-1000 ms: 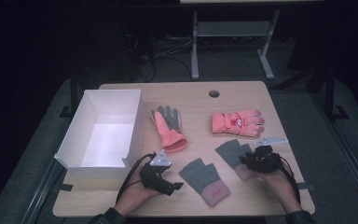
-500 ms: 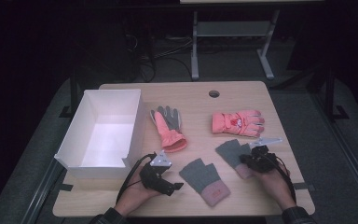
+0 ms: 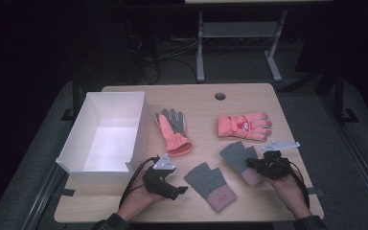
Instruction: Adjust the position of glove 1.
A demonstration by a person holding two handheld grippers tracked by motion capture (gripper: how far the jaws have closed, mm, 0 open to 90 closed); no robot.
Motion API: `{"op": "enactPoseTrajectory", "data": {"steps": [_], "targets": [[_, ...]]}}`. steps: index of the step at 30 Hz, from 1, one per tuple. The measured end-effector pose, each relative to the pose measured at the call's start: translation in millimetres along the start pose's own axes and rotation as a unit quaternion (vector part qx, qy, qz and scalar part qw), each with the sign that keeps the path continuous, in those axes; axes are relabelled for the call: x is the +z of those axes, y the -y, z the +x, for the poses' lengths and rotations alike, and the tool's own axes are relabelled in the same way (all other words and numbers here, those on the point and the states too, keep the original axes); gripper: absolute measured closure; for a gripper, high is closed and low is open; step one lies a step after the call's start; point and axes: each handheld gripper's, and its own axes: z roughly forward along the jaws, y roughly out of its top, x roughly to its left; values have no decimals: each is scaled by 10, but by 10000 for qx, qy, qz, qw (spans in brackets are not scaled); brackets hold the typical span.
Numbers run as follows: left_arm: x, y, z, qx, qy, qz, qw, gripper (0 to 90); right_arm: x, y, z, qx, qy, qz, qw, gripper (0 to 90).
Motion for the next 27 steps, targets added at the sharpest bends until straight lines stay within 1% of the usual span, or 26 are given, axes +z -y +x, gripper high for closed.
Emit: {"op": "enactPoseTrajectory", "data": {"steps": [2,5,6,8,9,12,13,16,19,23,24,27], "targets": [[3,0,-2,2,0,3,10000,135,-34,-3,51,9,-123,-25,9999,863],[5,1,-2,7,-13,-32,10000,135,-84,-8,171,-115,-256,-40,9996,862],[2,2,-3,5,-18,-29,10000,135,-90,-9,204,-122,-267,-42,9996,862],[-7,4,2,-4,-12,-21,10000,135,-96,-17,279,-169,-371,-57,9992,862],[-12,1,9,38,-25,-17,10000,135,-94,-24,324,-208,-409,-77,9989,862],[-12,3,9,-13,-23,-40,10000,135,-84,-44,422,-300,-538,-110,9980,862],[-11,1,10,10,-23,-36,10000,135,-74,-53,463,-352,-589,-133,9976,861],[-8,1,9,37,-31,-5,10000,135,-45,-64,549,-374,-720,-114,9966,861],[-13,3,5,30,-37,-5,10000,135,8,-69,655,-413,-791,-36,9960,861],[-26,8,10,23,-68,-7,10000,135,58,-75,757,-349,-841,28,9958,860],[-24,8,7,-20,-58,-34,10000,135,69,-75,775,-365,-845,43,9957,860],[-18,6,3,-7,-63,-40,10000,135,132,-77,850,-314,-887,158,9954,859]]}}
